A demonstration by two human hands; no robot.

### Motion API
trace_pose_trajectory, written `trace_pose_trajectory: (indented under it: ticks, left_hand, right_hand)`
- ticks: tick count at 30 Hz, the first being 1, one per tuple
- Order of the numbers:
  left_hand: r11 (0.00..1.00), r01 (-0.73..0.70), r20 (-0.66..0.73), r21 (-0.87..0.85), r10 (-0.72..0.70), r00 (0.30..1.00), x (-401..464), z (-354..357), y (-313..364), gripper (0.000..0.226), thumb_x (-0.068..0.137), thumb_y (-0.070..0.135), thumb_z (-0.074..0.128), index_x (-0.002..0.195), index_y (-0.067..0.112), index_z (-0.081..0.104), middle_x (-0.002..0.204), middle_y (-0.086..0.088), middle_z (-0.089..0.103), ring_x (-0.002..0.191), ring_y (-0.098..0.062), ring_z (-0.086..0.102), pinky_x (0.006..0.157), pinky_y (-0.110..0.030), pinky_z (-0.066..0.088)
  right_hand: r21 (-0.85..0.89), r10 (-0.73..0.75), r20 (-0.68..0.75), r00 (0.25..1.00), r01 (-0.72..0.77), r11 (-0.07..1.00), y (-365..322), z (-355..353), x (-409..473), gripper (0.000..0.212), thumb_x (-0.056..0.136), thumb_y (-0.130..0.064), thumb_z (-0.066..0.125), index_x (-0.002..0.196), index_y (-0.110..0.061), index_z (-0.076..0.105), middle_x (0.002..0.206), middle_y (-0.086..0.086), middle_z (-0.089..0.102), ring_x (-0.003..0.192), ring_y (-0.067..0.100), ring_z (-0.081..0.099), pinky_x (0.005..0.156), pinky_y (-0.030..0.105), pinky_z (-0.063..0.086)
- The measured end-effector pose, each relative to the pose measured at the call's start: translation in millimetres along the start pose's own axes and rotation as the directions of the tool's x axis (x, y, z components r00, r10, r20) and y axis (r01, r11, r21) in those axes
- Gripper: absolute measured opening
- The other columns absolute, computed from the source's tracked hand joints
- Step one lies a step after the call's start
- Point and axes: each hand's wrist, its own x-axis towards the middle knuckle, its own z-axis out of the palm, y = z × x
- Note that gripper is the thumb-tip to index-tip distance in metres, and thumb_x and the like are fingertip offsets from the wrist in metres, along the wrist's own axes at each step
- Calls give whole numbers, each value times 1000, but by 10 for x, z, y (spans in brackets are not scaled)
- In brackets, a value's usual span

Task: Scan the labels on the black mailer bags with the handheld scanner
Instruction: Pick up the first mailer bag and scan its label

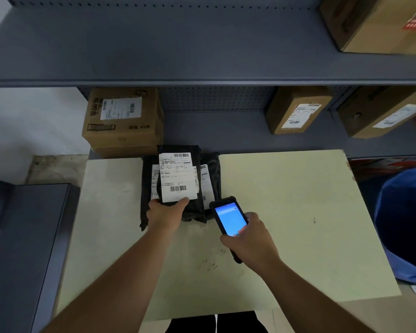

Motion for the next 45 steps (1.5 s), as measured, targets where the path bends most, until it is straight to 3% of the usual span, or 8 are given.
trace_pose_trajectory:
  ticks: [8,15,20,26,30,37,41,45]
  left_hand:
    - [998,55,-3,31,-55,998,53,82,88,104,69,41,92,150,13,32,148,-14,48,124,-35,54,89,-43,49]
    - [997,14,65,-72,-10,998,34,56,139,94,71,26,94,142,7,35,129,-6,57,106,-24,49,89,-38,43]
    - [995,22,167,-97,-6,986,53,18,112,47,77,27,90,118,18,69,107,2,71,101,-22,65,100,-47,57]
    - [983,54,266,-174,-6,964,48,-50,92,19,84,17,84,100,19,73,109,-6,75,99,-21,71,87,-36,61]
    - [979,52,323,-199,15,946,-27,-102,91,31,87,11,82,116,12,72,114,-8,76,102,-20,72,75,-27,59]
    - [958,14,329,-285,84,940,-117,-125,14,47,87,0,78,131,6,63,124,-11,73,110,-25,71,74,-25,60]
    - [959,-42,318,-281,134,939,-166,-85,-40,51,83,0,81,130,9,62,122,-9,74,109,-25,72,83,-31,58]
    - [973,-114,279,-200,169,945,-233,-40,-96,77,58,24,90,128,19,59,116,-1,77,108,-22,73,98,-45,58]
  right_hand:
    - [23,-4,9,1000,4,1000,2,-104,46,75,77,-35,82,141,-25,46,108,-4,60,73,12,67,58,31,55]
    - [-4,-1,22,1000,1,1000,-40,-220,54,65,75,-37,82,125,-31,42,104,-3,61,78,15,69,56,27,50]
    - [-38,-6,37,999,7,999,-64,-332,65,63,71,-41,82,123,-28,49,102,-2,64,81,17,71,57,28,53]
    - [-83,-21,62,998,26,996,-100,-506,34,62,73,-41,82,124,-27,50,104,-3,65,84,16,72,59,29,53]
    - [-110,-23,114,993,36,993,-106,-620,1,57,74,-40,84,118,-25,51,101,-1,65,89,21,74,66,35,57]
    - [-158,-48,191,981,79,984,-167,-863,-108,59,75,-43,86,121,-24,53,104,-2,65,93,18,72,68,31,56]
    - [-143,-63,229,971,98,985,-237,-992,-194,57,73,-43,87,117,-24,57,106,-1,67,94,19,73,68,31,59]
    - [-110,-68,268,961,100,989,-306,-1054,-279,56,68,-46,88,111,-23,60,108,2,70,96,22,75,69,34,58]
